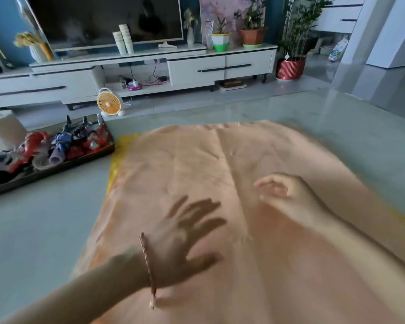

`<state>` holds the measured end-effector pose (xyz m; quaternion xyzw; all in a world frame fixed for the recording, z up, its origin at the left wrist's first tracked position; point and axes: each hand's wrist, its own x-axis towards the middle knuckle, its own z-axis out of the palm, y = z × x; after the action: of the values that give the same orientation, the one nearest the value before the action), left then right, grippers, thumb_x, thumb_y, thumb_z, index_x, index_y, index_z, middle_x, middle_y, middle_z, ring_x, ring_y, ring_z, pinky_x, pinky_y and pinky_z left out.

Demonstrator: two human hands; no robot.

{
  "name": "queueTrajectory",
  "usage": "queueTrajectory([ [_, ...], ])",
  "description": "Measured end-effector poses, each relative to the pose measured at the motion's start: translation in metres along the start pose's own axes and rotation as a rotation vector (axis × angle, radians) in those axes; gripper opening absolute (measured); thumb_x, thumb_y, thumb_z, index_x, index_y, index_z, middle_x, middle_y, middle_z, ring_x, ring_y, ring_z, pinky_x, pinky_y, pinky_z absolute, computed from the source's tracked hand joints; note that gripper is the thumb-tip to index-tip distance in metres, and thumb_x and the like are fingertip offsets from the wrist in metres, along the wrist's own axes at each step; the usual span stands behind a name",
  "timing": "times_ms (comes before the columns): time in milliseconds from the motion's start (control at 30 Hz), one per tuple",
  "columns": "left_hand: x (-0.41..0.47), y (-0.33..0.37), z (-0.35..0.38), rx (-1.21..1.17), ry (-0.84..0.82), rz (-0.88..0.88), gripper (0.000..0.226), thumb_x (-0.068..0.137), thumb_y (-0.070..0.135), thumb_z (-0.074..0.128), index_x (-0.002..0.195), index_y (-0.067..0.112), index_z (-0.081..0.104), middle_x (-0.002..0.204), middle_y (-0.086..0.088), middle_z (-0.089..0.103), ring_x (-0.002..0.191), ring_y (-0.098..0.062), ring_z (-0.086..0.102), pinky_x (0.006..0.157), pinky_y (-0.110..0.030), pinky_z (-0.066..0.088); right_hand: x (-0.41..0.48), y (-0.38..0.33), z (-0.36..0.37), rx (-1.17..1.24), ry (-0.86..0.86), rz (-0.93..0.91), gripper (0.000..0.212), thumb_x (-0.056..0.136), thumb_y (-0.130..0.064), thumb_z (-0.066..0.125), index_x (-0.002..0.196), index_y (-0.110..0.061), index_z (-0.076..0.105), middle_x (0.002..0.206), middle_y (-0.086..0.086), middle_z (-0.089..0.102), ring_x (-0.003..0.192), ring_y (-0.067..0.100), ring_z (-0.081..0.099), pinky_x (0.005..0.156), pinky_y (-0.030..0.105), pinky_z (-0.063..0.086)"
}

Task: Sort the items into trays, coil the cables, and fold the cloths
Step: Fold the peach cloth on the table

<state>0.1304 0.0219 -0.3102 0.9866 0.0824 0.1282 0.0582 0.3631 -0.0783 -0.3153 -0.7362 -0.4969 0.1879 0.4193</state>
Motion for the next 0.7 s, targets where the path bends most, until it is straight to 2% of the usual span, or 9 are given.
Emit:
queueTrajectory([
  [67,-0.023,0.023,0.001,0.008,-0.040,0.086,0.055,0.083,0.058,0.046,0.117,0.020,0.065,0.130,-0.004,0.058,0.122,-0.021,0.053,0.097,-0.053,0.042,-0.035,-0.009,0.005,-0.091,-0.125,-0.075,0.025,0.077,-0.001,0.071,0.086,-0.024,0.068,0.103,-0.007,0.061,0.099,0.005,0.056,0.086,0.000,0.033],
  [167,-0.052,0.041,-0.002,0.001,-0.069,0.092,0.058,0.078,0.062,0.052,0.117,0.020,0.065,0.130,-0.002,0.058,0.122,-0.020,0.053,0.091,-0.051,0.048,-0.081,-0.019,0.004,-0.168,-0.209,-0.129,0.026,0.076,-0.013,0.076,0.082,-0.036,0.065,0.111,-0.011,0.058,0.107,0.000,0.051,0.092,0.003,0.029],
  [267,-0.070,0.048,-0.003,0.032,-0.105,0.093,0.065,0.075,0.065,0.055,0.120,0.019,0.063,0.132,-0.006,0.055,0.123,-0.024,0.052,0.091,-0.052,0.048,-0.110,-0.022,0.007,-0.200,-0.249,-0.156,0.026,0.073,-0.027,0.078,0.092,-0.037,0.064,0.123,-0.019,0.049,0.120,-0.005,0.039,0.100,0.004,0.022],
  [400,-0.080,0.061,-0.009,0.044,-0.101,0.092,0.058,0.078,0.061,0.050,0.115,0.019,0.066,0.127,-0.007,0.059,0.116,-0.024,0.058,0.087,-0.046,0.052,-0.136,-0.019,0.010,-0.315,-0.319,-0.170,0.056,0.068,-0.046,0.079,0.118,-0.038,0.055,0.138,-0.028,0.023,0.131,-0.011,0.013,0.101,-0.001,0.005],
  [467,-0.080,0.066,-0.011,0.035,-0.089,0.109,0.045,0.080,0.052,0.058,0.108,0.019,0.070,0.120,-0.006,0.064,0.107,-0.022,0.064,0.081,-0.040,0.055,-0.140,-0.021,0.009,-0.367,-0.391,-0.159,0.074,0.063,-0.052,0.079,0.128,-0.039,0.046,0.142,-0.028,0.013,0.133,-0.008,0.004,0.103,0.002,0.001],
  [533,-0.079,0.070,-0.014,0.021,-0.083,0.120,0.031,0.075,0.038,0.074,0.100,0.019,0.073,0.114,-0.004,0.067,0.099,-0.019,0.068,0.073,-0.034,0.058,-0.141,-0.025,0.007,-0.392,-0.445,-0.143,0.080,0.061,-0.055,0.079,0.131,-0.039,0.041,0.146,-0.025,0.008,0.136,-0.005,-0.001,0.108,0.009,0.002],
  [633,-0.080,0.080,-0.014,-0.007,-0.071,0.085,0.026,0.066,0.022,0.084,0.090,0.019,0.074,0.105,-0.003,0.071,0.088,-0.017,0.070,0.063,-0.028,0.058,-0.145,-0.023,0.006,-0.374,-0.450,-0.165,0.062,0.069,-0.052,0.076,0.122,-0.036,0.050,0.149,-0.022,0.013,0.139,-0.002,0.003,0.110,0.011,0.006],
  [700,-0.077,0.087,-0.013,0.026,-0.098,0.073,0.024,0.062,0.014,0.085,0.083,0.017,0.074,0.098,-0.004,0.072,0.081,-0.016,0.071,0.058,-0.025,0.056,-0.152,-0.022,0.009,-0.277,-0.365,-0.203,0.028,0.078,-0.041,0.073,0.102,-0.032,0.062,0.144,-0.018,0.031,0.136,-0.003,0.020,0.102,0.000,0.011],
])
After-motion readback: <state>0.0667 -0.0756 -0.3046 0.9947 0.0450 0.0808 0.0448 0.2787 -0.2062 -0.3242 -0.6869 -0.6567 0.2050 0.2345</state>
